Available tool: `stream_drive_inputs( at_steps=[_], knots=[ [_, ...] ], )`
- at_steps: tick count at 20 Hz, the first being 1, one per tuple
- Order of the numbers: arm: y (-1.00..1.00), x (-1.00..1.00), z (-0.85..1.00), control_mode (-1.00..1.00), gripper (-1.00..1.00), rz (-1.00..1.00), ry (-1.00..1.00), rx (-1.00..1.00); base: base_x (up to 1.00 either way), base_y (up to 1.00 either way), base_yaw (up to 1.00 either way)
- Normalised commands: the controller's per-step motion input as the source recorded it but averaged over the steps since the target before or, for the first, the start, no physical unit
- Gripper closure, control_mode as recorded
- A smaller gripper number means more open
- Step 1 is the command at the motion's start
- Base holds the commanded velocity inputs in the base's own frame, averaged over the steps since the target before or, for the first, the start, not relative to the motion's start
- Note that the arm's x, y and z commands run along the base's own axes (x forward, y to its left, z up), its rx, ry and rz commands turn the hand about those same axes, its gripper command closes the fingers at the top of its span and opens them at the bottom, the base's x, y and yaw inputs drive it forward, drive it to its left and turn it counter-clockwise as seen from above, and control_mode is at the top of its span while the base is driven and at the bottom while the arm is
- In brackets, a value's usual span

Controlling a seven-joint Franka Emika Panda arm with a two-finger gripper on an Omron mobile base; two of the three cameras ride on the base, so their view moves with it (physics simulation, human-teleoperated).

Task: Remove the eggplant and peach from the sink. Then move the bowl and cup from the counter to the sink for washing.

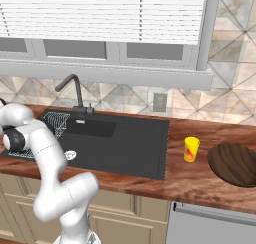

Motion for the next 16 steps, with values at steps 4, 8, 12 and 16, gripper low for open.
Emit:
stream_drive_inputs(
  at_steps=[4,8,12,16],
  knots=[
    [0.0,0.0,-0.12,-1.0,-1.0,-0.03,0.0,0.0,0.0,0.0,0.0],
    [0.0,0.0,-0.06,-1.0,-1.0,-0.01,0.0,0.0,0.0,0.0,0.0],
    [-0.01,-0.05,-0.01,-1.0,-1.0,0.0,0.0,0.0,0.0,0.0,0.0],
    [-0.05,-0.12,0.0,-1.0,-1.0,-0.02,0.0,0.0,0.0,0.0,0.0]
  ],
)
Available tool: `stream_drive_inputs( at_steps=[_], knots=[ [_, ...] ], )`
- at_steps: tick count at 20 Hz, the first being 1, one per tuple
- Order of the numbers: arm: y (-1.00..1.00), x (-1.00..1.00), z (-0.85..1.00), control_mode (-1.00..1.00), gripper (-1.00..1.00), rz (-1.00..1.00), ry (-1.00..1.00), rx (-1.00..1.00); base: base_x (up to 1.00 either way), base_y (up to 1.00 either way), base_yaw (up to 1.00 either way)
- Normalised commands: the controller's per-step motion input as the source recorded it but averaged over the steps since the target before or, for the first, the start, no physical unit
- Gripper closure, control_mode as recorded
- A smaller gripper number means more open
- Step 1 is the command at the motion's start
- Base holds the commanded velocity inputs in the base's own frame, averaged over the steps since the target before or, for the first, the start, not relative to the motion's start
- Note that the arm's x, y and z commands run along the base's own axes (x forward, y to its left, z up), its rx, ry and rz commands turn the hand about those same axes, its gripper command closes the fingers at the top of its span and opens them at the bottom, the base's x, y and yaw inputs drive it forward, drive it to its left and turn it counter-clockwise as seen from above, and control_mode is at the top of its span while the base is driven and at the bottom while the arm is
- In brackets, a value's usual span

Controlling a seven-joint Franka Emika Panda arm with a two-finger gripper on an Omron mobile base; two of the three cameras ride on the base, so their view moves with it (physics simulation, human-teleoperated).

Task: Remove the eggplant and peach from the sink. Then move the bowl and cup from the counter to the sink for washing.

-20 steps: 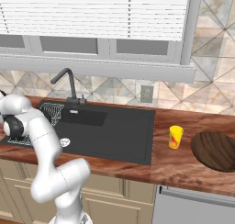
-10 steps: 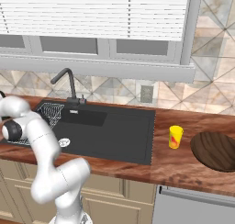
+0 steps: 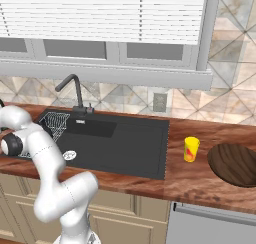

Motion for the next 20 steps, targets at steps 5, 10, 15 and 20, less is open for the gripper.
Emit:
stream_drive_inputs(
  at_steps=[5,10,15,20],
  knots=[
    [-0.04,-0.04,0.08,-1.0,-1.0,-0.01,0.0,0.0,0.0,0.0,0.0],
    [-0.13,-0.11,0.15,-1.0,-1.0,-0.02,0.0,0.0,0.0,0.0,0.0],
    [-0.16,-0.11,0.18,-1.0,-1.0,0.0,0.0,0.0,0.0,0.0,0.0],
    [-0.18,-0.13,0.18,-1.0,-1.0,-0.02,0.0,0.0,0.0,0.0,0.0]
  ],
)
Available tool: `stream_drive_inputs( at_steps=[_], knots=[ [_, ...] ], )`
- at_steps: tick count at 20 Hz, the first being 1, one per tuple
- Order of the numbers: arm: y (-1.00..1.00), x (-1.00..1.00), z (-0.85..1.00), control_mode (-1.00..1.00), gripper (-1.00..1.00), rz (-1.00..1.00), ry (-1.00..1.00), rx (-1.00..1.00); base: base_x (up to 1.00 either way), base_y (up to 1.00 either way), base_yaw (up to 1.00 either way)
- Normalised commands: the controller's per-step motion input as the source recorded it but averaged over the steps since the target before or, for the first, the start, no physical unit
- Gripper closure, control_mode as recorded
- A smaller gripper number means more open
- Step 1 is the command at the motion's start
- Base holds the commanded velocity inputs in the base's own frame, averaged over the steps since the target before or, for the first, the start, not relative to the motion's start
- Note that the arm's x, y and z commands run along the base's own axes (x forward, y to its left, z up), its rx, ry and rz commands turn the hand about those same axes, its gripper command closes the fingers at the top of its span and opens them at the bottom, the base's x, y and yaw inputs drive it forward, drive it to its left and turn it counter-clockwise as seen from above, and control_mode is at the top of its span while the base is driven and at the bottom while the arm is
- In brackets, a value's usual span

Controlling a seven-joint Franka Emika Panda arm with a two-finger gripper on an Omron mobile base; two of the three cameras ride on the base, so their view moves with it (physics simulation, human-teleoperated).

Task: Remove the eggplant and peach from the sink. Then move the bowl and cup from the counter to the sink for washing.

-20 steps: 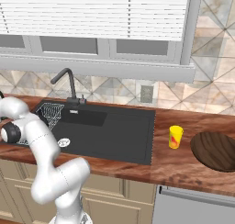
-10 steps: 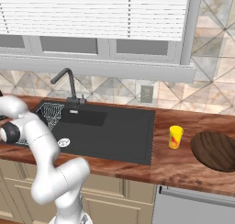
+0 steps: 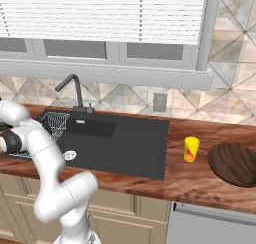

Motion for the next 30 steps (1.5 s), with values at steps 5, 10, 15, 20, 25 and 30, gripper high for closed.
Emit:
stream_drive_inputs(
  at_steps=[5,10,15,20,25,30],
  knots=[
    [-0.26,-0.17,0.08,-1.0,-1.0,-0.04,0.0,0.0,0.0,0.0,0.0],
    [-0.32,-0.23,0.01,-1.0,-1.0,-0.06,0.0,0.0,0.0,0.0,0.0],
    [-0.35,-0.16,0.0,-1.0,-1.0,-0.07,0.0,0.0,0.0,0.0,0.0],
    [-0.38,-0.11,0.0,-1.0,-1.0,-0.08,0.0,0.0,0.0,0.0,0.0],
    [-0.38,-0.12,0.01,-1.0,-1.0,-0.04,0.0,0.0,0.0,0.0,0.0],
    [-0.34,-0.19,0.09,-1.0,-1.0,-0.02,0.0,0.02,0.0,0.0,0.0]
  ],
)
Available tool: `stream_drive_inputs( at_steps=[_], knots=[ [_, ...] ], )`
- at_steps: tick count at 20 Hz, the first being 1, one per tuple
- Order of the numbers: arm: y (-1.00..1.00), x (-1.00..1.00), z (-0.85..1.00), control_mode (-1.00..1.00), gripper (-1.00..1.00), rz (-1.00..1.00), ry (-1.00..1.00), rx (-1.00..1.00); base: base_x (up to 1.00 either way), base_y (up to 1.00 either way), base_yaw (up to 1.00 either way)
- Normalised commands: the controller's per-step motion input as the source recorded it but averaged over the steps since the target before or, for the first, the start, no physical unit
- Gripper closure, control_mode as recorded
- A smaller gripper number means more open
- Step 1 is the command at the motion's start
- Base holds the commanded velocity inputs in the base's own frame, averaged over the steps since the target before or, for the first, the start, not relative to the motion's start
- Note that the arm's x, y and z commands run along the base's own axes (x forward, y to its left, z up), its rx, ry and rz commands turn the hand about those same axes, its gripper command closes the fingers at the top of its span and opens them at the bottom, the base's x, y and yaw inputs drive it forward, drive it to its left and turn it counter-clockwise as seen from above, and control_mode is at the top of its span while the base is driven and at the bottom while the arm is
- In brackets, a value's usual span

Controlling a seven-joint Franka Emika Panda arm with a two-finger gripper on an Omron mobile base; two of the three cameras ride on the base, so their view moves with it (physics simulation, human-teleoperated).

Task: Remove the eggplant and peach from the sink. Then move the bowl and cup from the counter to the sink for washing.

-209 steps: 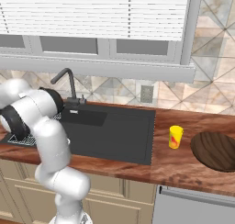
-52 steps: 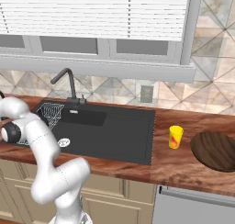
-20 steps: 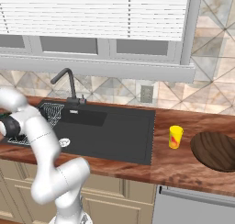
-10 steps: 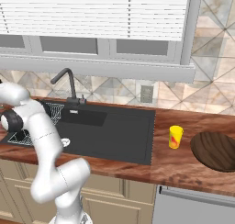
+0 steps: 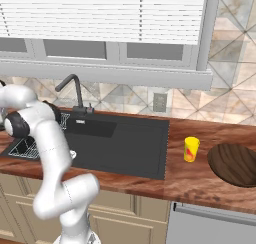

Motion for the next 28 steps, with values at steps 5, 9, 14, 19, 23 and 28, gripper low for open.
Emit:
stream_drive_inputs(
  at_steps=[5,9,14,19,23,28],
  knots=[
    [-0.32,-0.24,0.13,-1.0,-1.0,0.0,0.0,0.03,0.0,0.0,0.0],
    [-0.31,-0.25,0.12,-1.0,-1.0,0.0,0.0,0.06,0.0,0.0,0.0],
    [-0.32,-0.25,0.06,-1.0,-1.0,0.0,-0.01,0.05,0.0,0.0,0.0],
    [-0.32,-0.19,0.06,-1.0,-1.0,0.0,-0.08,0.01,0.0,0.0,0.0],
    [-0.32,-0.17,0.11,-1.0,-1.0,0.0,-0.1,0.0,0.0,0.0,0.0],
    [-0.32,-0.14,0.15,-1.0,-1.0,0.04,-0.02,0.01,0.0,0.0,0.0]
  ],
)
